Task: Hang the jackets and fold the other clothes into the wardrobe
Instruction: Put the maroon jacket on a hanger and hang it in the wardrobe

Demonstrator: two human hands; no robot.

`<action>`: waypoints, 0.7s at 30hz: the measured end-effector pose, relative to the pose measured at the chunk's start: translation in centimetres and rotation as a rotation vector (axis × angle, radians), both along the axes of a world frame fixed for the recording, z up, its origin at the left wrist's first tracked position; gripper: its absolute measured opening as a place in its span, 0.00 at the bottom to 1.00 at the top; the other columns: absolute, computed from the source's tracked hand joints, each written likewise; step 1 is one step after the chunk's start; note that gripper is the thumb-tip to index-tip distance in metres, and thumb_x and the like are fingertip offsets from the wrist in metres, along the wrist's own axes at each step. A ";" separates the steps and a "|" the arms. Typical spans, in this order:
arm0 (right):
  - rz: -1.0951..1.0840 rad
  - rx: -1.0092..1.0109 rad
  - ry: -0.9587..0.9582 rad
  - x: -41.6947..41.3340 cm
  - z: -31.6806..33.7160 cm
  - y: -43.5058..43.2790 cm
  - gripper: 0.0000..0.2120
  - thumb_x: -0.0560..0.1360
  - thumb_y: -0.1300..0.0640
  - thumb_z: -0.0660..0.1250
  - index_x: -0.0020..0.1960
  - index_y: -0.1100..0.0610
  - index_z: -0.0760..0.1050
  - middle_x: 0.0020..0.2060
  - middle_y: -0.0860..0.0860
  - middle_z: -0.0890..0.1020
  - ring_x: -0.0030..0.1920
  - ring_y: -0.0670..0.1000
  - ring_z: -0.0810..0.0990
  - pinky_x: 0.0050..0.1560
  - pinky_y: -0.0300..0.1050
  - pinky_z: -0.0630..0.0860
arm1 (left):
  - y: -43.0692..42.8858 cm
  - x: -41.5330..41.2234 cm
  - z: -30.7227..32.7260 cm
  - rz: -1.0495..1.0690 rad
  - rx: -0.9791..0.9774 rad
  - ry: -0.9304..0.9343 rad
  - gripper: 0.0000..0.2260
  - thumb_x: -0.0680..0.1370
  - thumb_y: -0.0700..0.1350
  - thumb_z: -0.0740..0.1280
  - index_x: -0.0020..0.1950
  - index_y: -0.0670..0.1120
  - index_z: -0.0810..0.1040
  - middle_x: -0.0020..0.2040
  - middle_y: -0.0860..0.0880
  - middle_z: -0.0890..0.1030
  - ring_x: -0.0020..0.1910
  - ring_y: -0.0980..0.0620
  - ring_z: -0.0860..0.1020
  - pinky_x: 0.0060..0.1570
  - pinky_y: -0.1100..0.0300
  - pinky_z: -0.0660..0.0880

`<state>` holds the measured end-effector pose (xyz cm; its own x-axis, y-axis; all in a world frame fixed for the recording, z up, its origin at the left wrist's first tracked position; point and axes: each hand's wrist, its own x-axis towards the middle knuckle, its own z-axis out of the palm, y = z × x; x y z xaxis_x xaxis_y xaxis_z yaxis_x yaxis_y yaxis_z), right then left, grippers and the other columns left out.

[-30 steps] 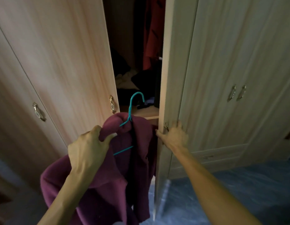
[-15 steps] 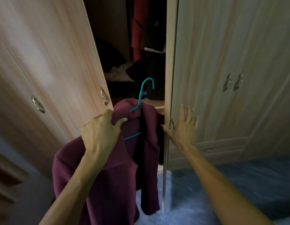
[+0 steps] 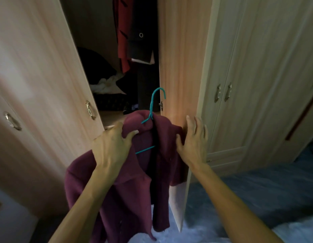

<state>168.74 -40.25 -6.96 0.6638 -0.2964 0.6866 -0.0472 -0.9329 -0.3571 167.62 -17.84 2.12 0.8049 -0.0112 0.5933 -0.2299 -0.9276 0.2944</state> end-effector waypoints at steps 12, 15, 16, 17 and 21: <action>0.268 -0.025 -0.123 4.5 2.8 8.8 0.22 0.77 0.50 0.61 0.68 0.58 0.68 0.66 0.59 0.71 0.68 0.59 0.67 0.69 0.57 0.63 | 6.8 1.5 -0.2 0.141 -0.061 0.060 0.21 0.73 0.64 0.65 0.46 0.45 0.76 0.38 0.45 0.81 0.39 0.40 0.80 0.34 0.56 0.66; 0.351 0.110 -0.099 6.8 4.4 12.0 0.23 0.78 0.47 0.57 0.69 0.58 0.67 0.66 0.58 0.71 0.67 0.58 0.68 0.67 0.56 0.66 | 9.6 1.8 0.3 0.203 -0.063 0.060 0.21 0.73 0.65 0.63 0.47 0.47 0.76 0.39 0.48 0.82 0.40 0.43 0.80 0.34 0.57 0.64; 0.373 0.124 -0.087 7.7 4.9 13.0 0.23 0.78 0.46 0.55 0.69 0.57 0.67 0.66 0.57 0.71 0.67 0.57 0.68 0.67 0.56 0.66 | 10.7 2.0 0.6 0.225 -0.070 0.051 0.21 0.73 0.66 0.62 0.47 0.48 0.76 0.39 0.49 0.82 0.40 0.44 0.80 0.34 0.57 0.64; 0.396 0.133 -0.079 8.6 5.5 13.9 0.23 0.78 0.46 0.54 0.69 0.57 0.67 0.65 0.57 0.72 0.67 0.56 0.69 0.67 0.55 0.66 | 11.8 2.1 0.9 0.244 -0.077 0.045 0.21 0.73 0.66 0.62 0.47 0.48 0.76 0.40 0.49 0.82 0.39 0.45 0.80 0.34 0.57 0.64; 0.534 0.308 -0.001 13.0 7.2 17.5 0.24 0.78 0.47 0.53 0.69 0.57 0.67 0.65 0.56 0.73 0.66 0.55 0.70 0.67 0.52 0.65 | 16.0 2.6 2.2 0.294 -0.097 -0.004 0.21 0.73 0.66 0.62 0.50 0.49 0.76 0.40 0.51 0.82 0.39 0.48 0.79 0.35 0.58 0.64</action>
<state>181.79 -22.78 0.21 0.7749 -0.1075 0.6228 0.3985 -0.6817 -0.6136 170.19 -1.80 4.36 0.7627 0.2786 0.5837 0.0431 -0.9223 0.3839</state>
